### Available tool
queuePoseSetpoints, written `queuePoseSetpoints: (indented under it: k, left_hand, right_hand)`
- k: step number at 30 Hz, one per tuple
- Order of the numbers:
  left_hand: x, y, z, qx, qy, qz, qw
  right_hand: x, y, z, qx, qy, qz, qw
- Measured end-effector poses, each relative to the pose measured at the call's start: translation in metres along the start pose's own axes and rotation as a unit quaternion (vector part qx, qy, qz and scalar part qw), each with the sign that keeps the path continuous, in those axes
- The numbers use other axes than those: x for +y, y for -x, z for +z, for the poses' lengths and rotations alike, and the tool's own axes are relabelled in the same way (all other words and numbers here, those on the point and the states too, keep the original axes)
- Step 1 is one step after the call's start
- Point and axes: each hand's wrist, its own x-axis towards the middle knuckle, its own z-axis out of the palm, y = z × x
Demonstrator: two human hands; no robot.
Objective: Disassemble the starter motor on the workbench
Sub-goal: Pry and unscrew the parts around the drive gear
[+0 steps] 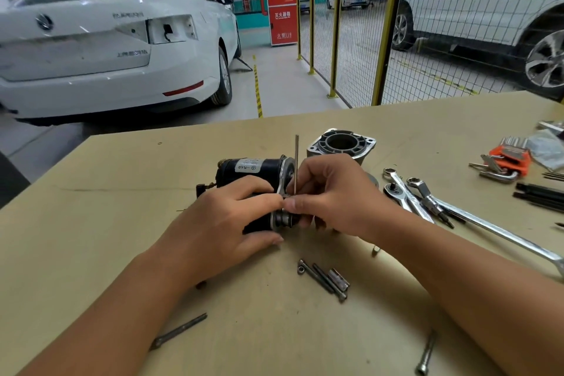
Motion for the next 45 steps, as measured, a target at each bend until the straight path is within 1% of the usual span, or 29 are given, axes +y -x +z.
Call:
queuePoseSetpoints:
  k: [5, 6, 8, 10, 11, 14, 18, 21, 24, 27, 28, 30, 31, 32, 36, 40, 41, 43, 44, 45]
  left_hand:
    - [0.003, 0.001, 0.000, 0.011, 0.008, -0.020, 1.000]
    - [0.004, 0.002, -0.001, 0.015, 0.000, -0.033, 0.999]
    - [0.006, 0.002, -0.003, 0.019, -0.041, -0.068, 0.997]
    - [0.005, 0.002, -0.004, -0.002, -0.076, -0.105, 0.992]
    - [0.004, 0.002, -0.005, -0.019, -0.077, -0.123, 0.989]
    - [0.002, 0.005, -0.005, -0.048, -0.028, -0.159, 0.986]
    - [0.003, 0.004, -0.004, -0.048, 0.002, -0.154, 0.987]
    - [0.002, 0.004, -0.005, -0.060, 0.017, -0.147, 0.987]
    - [-0.002, 0.006, -0.007, -0.062, 0.011, -0.133, 0.989]
    - [-0.005, 0.010, -0.008, -0.049, 0.013, -0.141, 0.989]
    - [-0.007, 0.011, -0.007, -0.038, 0.021, -0.144, 0.989]
    - [-0.008, 0.012, -0.005, -0.006, 0.053, -0.147, 0.988]
    - [-0.008, 0.013, -0.004, 0.012, 0.076, -0.150, 0.986]
    - [-0.007, 0.013, -0.003, 0.026, 0.097, -0.154, 0.983]
    - [-0.005, 0.012, 0.000, 0.041, 0.134, -0.139, 0.980]
    - [-0.002, 0.009, 0.003, 0.029, 0.125, -0.116, 0.985]
    - [-0.001, 0.009, 0.003, 0.027, 0.119, -0.110, 0.986]
    - [-0.001, 0.007, 0.002, 0.017, 0.100, -0.096, 0.990]
    - [0.000, 0.007, 0.001, 0.009, 0.085, -0.087, 0.993]
    - [0.000, 0.006, -0.001, 0.001, 0.070, -0.077, 0.995]
  right_hand:
    - [0.001, 0.001, -0.002, -0.013, 0.001, -0.012, 1.000]
    - [0.000, 0.001, -0.002, -0.002, 0.009, -0.022, 1.000]
    - [0.000, 0.003, -0.001, 0.051, 0.046, -0.047, 0.997]
    - [-0.001, 0.007, -0.002, 0.098, 0.065, -0.052, 0.992]
    - [-0.002, 0.010, -0.003, 0.105, 0.055, -0.047, 0.992]
    - [-0.002, 0.014, -0.004, 0.091, 0.017, -0.011, 0.996]
    - [-0.003, 0.016, -0.001, 0.082, -0.033, 0.035, 0.995]
    - [-0.003, 0.018, -0.001, 0.101, -0.011, 0.057, 0.993]
    - [-0.011, 0.015, -0.013, 0.078, 0.069, 0.036, 0.994]
    - [-0.023, 0.018, -0.034, 0.004, 0.141, 0.005, 0.990]
    - [-0.026, 0.020, -0.040, -0.033, 0.183, 0.010, 0.983]
    - [-0.029, 0.024, -0.049, -0.102, 0.280, 0.047, 0.953]
    - [-0.029, 0.025, -0.052, -0.126, 0.310, 0.063, 0.940]
    - [-0.028, 0.025, -0.053, -0.139, 0.318, 0.073, 0.935]
    - [-0.023, 0.024, -0.048, -0.142, 0.227, 0.092, 0.959]
    - [-0.011, 0.023, -0.025, -0.097, 0.131, 0.116, 0.980]
    - [-0.009, 0.022, -0.018, -0.088, 0.142, 0.098, 0.981]
    - [-0.006, 0.022, -0.009, -0.082, 0.209, 0.046, 0.973]
    - [-0.006, 0.022, -0.008, -0.080, 0.218, 0.034, 0.972]
    - [-0.006, 0.022, -0.010, -0.078, 0.199, 0.033, 0.976]
